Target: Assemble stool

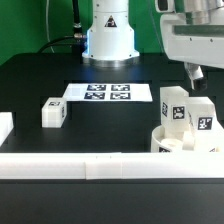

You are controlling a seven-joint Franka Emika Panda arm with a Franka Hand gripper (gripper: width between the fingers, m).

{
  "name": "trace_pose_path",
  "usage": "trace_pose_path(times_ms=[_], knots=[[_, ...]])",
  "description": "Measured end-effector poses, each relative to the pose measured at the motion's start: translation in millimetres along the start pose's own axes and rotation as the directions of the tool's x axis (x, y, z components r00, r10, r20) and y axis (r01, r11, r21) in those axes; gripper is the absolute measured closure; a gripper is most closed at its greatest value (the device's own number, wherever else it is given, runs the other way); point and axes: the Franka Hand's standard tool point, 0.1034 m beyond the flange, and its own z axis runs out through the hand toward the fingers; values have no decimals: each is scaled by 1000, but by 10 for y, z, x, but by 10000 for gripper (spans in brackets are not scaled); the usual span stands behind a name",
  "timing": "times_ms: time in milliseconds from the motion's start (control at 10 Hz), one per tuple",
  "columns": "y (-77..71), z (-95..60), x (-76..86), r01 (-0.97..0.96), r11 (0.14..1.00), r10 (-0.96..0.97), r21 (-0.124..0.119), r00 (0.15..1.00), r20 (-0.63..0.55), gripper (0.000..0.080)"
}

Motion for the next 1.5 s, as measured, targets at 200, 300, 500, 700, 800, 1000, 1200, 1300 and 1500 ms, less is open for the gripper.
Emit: trace_pose_path(times_ms=[200,300,500,700,800,1000,1200,1300,1500], knots=[[-47,-56,13,277,961,-277,-9,961,5,151],[-71,-75,14,372,928,-372,-9,928,4,151],[-83,-86,13,493,870,-493,-16,870,5,151],[-81,-87,20,595,804,-595,-16,804,6,151],[-79,-88,26,682,731,-682,-19,731,7,151],[-73,-95,46,852,522,-852,-40,523,13,151],[-91,-111,53,927,370,-928,-60,372,17,151],[-84,-110,66,943,328,-944,-62,330,20,151],[-79,-112,82,974,219,-975,-63,221,28,151]])
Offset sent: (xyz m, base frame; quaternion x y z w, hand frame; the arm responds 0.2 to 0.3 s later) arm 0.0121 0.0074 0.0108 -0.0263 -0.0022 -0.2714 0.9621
